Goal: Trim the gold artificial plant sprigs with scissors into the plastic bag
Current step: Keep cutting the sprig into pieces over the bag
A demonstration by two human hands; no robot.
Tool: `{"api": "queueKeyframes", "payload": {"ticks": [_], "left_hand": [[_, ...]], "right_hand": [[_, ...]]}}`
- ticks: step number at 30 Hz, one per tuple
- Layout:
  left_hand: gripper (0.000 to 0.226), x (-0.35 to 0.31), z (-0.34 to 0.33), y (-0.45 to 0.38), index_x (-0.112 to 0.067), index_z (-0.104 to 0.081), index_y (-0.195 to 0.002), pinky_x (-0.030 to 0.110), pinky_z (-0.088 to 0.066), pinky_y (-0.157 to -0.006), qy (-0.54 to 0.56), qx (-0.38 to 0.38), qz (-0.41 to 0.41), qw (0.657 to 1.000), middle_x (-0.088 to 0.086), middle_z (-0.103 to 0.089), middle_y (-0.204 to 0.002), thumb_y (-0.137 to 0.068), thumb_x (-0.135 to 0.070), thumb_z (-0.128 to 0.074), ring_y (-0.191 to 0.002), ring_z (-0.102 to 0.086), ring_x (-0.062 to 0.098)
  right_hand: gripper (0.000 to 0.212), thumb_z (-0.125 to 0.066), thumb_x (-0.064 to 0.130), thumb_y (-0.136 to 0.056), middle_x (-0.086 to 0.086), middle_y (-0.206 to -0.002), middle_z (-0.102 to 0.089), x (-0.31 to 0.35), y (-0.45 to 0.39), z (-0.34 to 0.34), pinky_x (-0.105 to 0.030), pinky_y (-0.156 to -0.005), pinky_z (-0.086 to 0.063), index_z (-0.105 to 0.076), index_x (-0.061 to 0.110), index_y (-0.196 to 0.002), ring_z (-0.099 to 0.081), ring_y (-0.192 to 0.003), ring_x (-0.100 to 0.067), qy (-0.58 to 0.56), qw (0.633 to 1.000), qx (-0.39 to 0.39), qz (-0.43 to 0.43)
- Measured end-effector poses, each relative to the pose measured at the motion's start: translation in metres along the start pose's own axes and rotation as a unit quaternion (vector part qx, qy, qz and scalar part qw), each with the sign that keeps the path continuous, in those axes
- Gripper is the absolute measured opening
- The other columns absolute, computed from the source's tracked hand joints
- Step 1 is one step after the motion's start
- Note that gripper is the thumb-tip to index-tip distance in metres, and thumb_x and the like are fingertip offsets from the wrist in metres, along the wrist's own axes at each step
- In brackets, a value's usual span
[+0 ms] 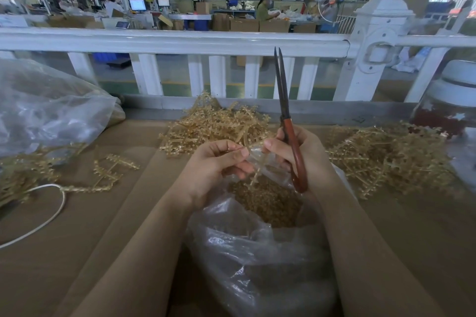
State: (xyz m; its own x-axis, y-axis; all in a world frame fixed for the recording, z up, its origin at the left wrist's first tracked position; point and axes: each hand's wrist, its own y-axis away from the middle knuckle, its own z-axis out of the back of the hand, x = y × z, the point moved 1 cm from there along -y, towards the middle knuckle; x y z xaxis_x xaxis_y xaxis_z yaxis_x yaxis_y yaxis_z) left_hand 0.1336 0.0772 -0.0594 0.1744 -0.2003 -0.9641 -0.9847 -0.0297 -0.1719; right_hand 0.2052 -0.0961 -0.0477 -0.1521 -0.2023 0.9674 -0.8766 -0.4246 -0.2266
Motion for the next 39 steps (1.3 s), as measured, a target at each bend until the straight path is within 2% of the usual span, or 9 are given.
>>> {"api": "queueKeyframes", "payload": {"ticks": [4, 7, 10, 13, 17, 22, 26, 30, 39], "left_hand": [[0.043, -0.002, 0.002, 0.003, -0.021, -0.078, -0.091, 0.025, -0.056, -0.077, 0.014, 0.059, 0.034, 0.998, 0.009, -0.076, -0.096, -0.060, -0.048, -0.090, -0.087, -0.072, 0.018], [0.080, 0.001, 0.002, 0.004, -0.015, -0.064, -0.118, 0.024, -0.052, -0.089, -0.066, 0.100, 0.078, 0.990, 0.004, -0.073, -0.112, -0.050, -0.045, -0.093, -0.107, -0.068, 0.018], [0.054, 0.002, -0.003, 0.004, -0.028, -0.067, -0.116, 0.024, -0.051, -0.093, -0.138, 0.161, 0.091, 0.973, -0.002, -0.072, -0.117, -0.065, -0.028, -0.086, -0.111, -0.066, 0.012], [0.045, 0.001, -0.008, 0.006, -0.042, -0.069, -0.115, 0.026, -0.050, -0.100, -0.210, 0.179, 0.076, 0.958, -0.012, -0.070, -0.120, -0.073, -0.034, -0.084, -0.115, -0.064, 0.007], [0.031, 0.005, -0.014, 0.004, -0.030, -0.068, -0.118, 0.021, -0.052, -0.089, -0.231, 0.069, -0.007, 0.971, -0.007, -0.073, -0.106, -0.087, -0.036, -0.071, -0.102, -0.068, 0.008], [0.009, 0.004, -0.013, 0.002, -0.008, -0.074, -0.089, 0.021, -0.052, -0.070, -0.105, -0.076, -0.084, 0.988, 0.001, -0.073, -0.080, -0.093, -0.009, -0.065, -0.074, -0.066, 0.009], [0.013, 0.000, -0.009, 0.000, -0.010, -0.071, -0.067, 0.020, -0.049, -0.063, -0.076, -0.086, -0.071, 0.991, 0.008, -0.066, -0.066, -0.079, -0.006, -0.068, -0.062, -0.057, 0.012], [0.034, -0.001, -0.009, 0.001, -0.013, -0.071, -0.060, 0.018, -0.050, -0.058, -0.088, -0.077, -0.048, 0.992, 0.006, -0.064, -0.060, -0.086, 0.008, -0.065, -0.055, -0.057, 0.009], [0.016, -0.011, -0.011, 0.005, -0.016, -0.076, -0.065, 0.017, -0.050, -0.054, 0.051, -0.128, 0.012, 0.990, 0.003, -0.074, -0.071, -0.062, -0.031, -0.080, -0.058, -0.065, 0.008]], "right_hand": [[0.023, -0.076, 0.003, -0.085, -0.014, -0.076, -0.062, -0.002, -0.001, -0.002, -0.015, -0.050, -0.045, -0.056, 0.013, -0.082, -0.053, -0.048, -0.005, -0.040, 0.999, -0.031, 0.012], [0.022, -0.077, 0.007, -0.082, -0.019, -0.080, -0.058, -0.002, -0.001, -0.002, -0.018, -0.049, -0.044, -0.056, 0.013, -0.086, -0.051, -0.051, -0.009, -0.095, 0.994, -0.056, 0.012], [0.021, -0.072, 0.001, -0.087, -0.011, -0.076, -0.060, -0.001, -0.001, 0.000, -0.018, -0.048, -0.043, -0.055, 0.012, -0.086, -0.051, -0.056, -0.011, -0.125, 0.989, -0.077, 0.028], [0.023, -0.069, -0.003, -0.090, -0.012, -0.082, -0.061, 0.000, -0.001, 0.000, -0.018, -0.048, -0.043, -0.053, 0.012, -0.085, -0.052, -0.060, -0.012, -0.166, 0.983, -0.075, 0.034], [0.022, -0.071, -0.001, -0.090, -0.006, -0.070, -0.062, -0.001, 0.000, -0.003, -0.021, -0.052, -0.046, -0.052, 0.010, -0.089, -0.057, -0.060, -0.014, -0.135, 0.990, -0.047, 0.023], [0.026, -0.079, 0.008, -0.085, -0.004, -0.064, -0.055, -0.005, -0.003, -0.006, -0.020, -0.047, -0.043, -0.054, 0.014, -0.085, -0.049, -0.048, -0.013, -0.017, 0.999, -0.034, 0.003], [0.030, -0.083, 0.025, -0.079, -0.002, -0.068, -0.066, -0.006, -0.002, -0.007, -0.018, -0.044, -0.042, -0.058, 0.012, -0.090, -0.051, -0.048, -0.011, -0.030, 0.999, -0.012, -0.017], [0.023, -0.080, 0.012, -0.084, -0.005, -0.072, -0.069, -0.007, -0.004, -0.004, -0.018, -0.044, -0.042, -0.057, 0.012, -0.089, -0.053, -0.050, -0.012, -0.033, 0.999, -0.007, -0.024], [0.027, -0.083, 0.011, -0.079, 0.003, -0.062, -0.061, -0.009, -0.005, -0.006, -0.017, -0.045, -0.044, -0.057, 0.016, -0.082, -0.055, -0.050, -0.011, -0.013, 1.000, 0.005, 0.005]]}}
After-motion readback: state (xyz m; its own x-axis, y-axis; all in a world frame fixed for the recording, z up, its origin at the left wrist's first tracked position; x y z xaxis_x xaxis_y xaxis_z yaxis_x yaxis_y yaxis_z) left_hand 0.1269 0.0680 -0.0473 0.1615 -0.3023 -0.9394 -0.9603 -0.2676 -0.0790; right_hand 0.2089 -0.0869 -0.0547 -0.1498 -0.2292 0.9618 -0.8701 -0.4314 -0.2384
